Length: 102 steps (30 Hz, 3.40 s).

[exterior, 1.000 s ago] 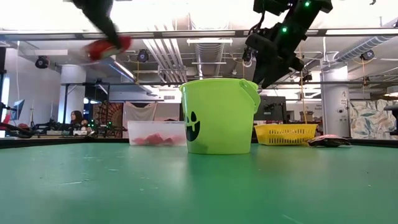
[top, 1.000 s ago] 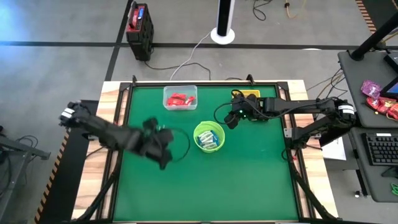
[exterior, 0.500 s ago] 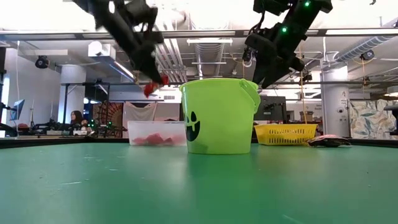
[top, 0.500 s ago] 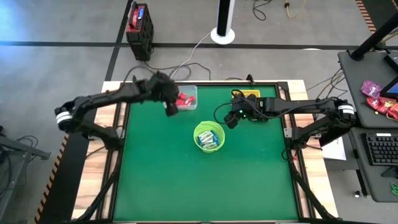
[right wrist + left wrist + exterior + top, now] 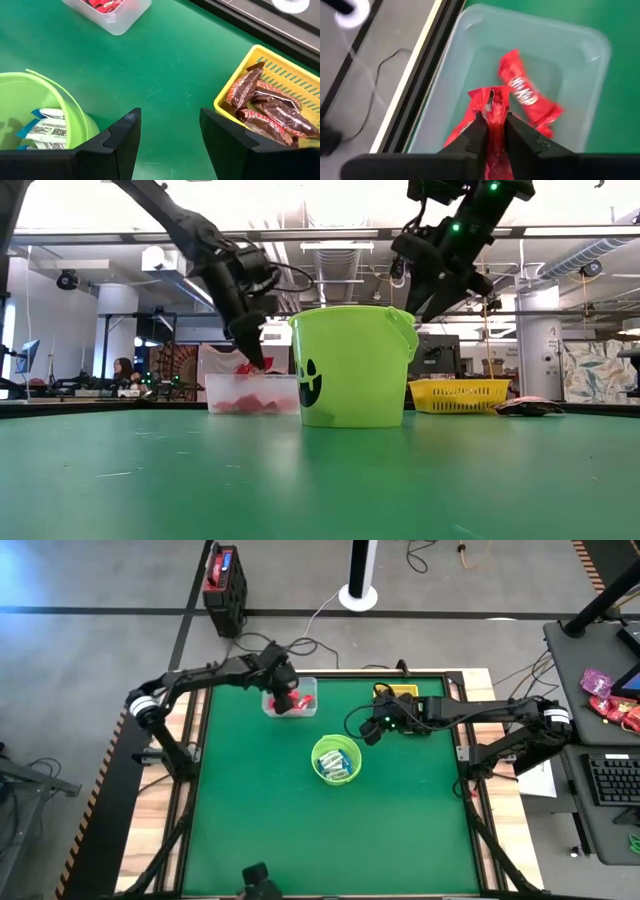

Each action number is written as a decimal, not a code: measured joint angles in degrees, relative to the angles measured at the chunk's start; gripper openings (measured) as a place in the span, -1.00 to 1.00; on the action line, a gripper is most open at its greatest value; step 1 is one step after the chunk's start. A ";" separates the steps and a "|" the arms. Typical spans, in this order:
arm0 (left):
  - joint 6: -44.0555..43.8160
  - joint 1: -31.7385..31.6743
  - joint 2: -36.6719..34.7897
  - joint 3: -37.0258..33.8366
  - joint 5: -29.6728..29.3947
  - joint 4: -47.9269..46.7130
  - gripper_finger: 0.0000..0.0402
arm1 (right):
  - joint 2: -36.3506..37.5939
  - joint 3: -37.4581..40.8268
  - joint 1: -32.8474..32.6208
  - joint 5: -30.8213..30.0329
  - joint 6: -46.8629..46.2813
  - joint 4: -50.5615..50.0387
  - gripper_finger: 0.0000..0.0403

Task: Sort candy by brand, put in halloween buckets
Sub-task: Put the red chocolate into the transparent bin, then put the brown chocolate into the yellow bin

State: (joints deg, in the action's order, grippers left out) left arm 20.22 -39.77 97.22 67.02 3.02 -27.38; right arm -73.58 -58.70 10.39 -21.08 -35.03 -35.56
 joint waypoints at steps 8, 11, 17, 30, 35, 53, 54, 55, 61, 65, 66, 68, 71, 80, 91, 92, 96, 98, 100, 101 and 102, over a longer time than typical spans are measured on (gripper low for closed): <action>0.03 0.00 1.74 1.54 -4.62 -2.79 -0.48 | -0.02 -2.48 0.00 1.63 -9.20 -11.08 -0.04; -0.43 0.25 1.01 1.17 -4.54 -3.39 -0.42 | -0.02 -4.25 0.00 4.36 -14.84 -22.25 -0.04; -4.69 2.53 -2.58 -1.06 -1.92 -2.81 -0.41 | -0.15 -1.47 1.45 6.16 -16.45 -35.86 -0.04; -9.34 16.09 -19.49 -4.91 -0.40 -2.17 -0.44 | -6.41 5.83 8.69 4.02 2.82 -32.26 -0.04; -11.79 22.44 -27.19 -5.02 -0.42 -2.22 -0.44 | -10.82 5.84 8.68 1.55 7.38 -31.69 -0.04; -15.66 37.89 -35.67 -5.76 -3.09 -1.20 -0.44 | -17.65 5.83 10.76 -3.13 13.07 -30.40 -0.04; -15.69 37.90 -35.51 -5.76 -3.09 -1.20 -0.44 | -17.76 5.87 11.06 -3.12 13.49 -29.76 -0.04; -15.72 37.90 -35.35 -5.76 -3.09 -1.20 -0.44 | -18.00 5.90 11.41 -3.09 14.16 -29.20 -0.04; -15.86 37.90 -34.28 -5.76 -3.09 -1.26 -0.44 | -20.38 5.95 12.15 -2.51 17.83 -28.43 -0.04; -15.88 37.90 -33.94 -5.78 -3.09 -1.45 -0.44 | -22.18 5.97 12.43 -2.48 19.05 -27.57 -0.04; -15.88 37.90 -33.94 -5.78 -3.09 -1.52 -0.44 | -22.60 5.97 12.55 -2.48 19.47 -27.28 -0.04; -15.88 37.90 -33.94 -5.78 -3.09 -1.51 -0.44 | -23.39 5.97 12.75 -2.12 19.80 -26.57 -0.04; -15.96 37.90 -33.94 -5.78 -3.09 -1.53 -0.44 | -24.37 5.82 13.02 -1.81 20.70 -26.06 -0.05; -16.43 37.90 -33.94 -5.78 -3.07 -1.48 -0.44 | -24.05 5.97 13.18 0.01 21.16 -25.63 -0.54; -17.98 37.92 -33.91 -5.78 -3.00 -1.42 -0.43 | -12.71 4.25 8.45 15.96 16.34 -31.60 -0.89; -17.92 37.92 -33.91 -5.78 -3.00 -1.30 -0.43 | -10.68 3.73 7.70 15.97 15.21 -30.51 -0.89; -17.71 37.92 -33.11 -5.78 -4.12 0.13 -0.43 | -2.61 2.47 6.71 12.15 13.30 -17.41 -0.89; -17.49 37.94 -32.43 -5.78 -5.33 0.75 -0.43 | -0.25 2.19 7.51 8.85 13.86 -12.00 -0.89; -16.87 37.86 -31.83 -5.78 -5.45 1.36 -0.43 | 0.81 1.19 9.56 9.00 15.54 -12.88 -0.89; -16.83 37.83 -31.49 -5.78 -5.50 1.48 -0.43 | 1.15 1.00 10.57 7.89 15.91 -12.98 -0.89; -16.82 37.83 -31.09 -5.78 -5.52 1.79 -0.43 | 1.33 0.96 11.58 5.55 16.35 -12.23 -0.89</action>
State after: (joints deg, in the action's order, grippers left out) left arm 3.40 -1.93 66.13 61.23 -2.50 -25.59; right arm -72.25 -57.74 21.97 -15.53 -18.68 -47.79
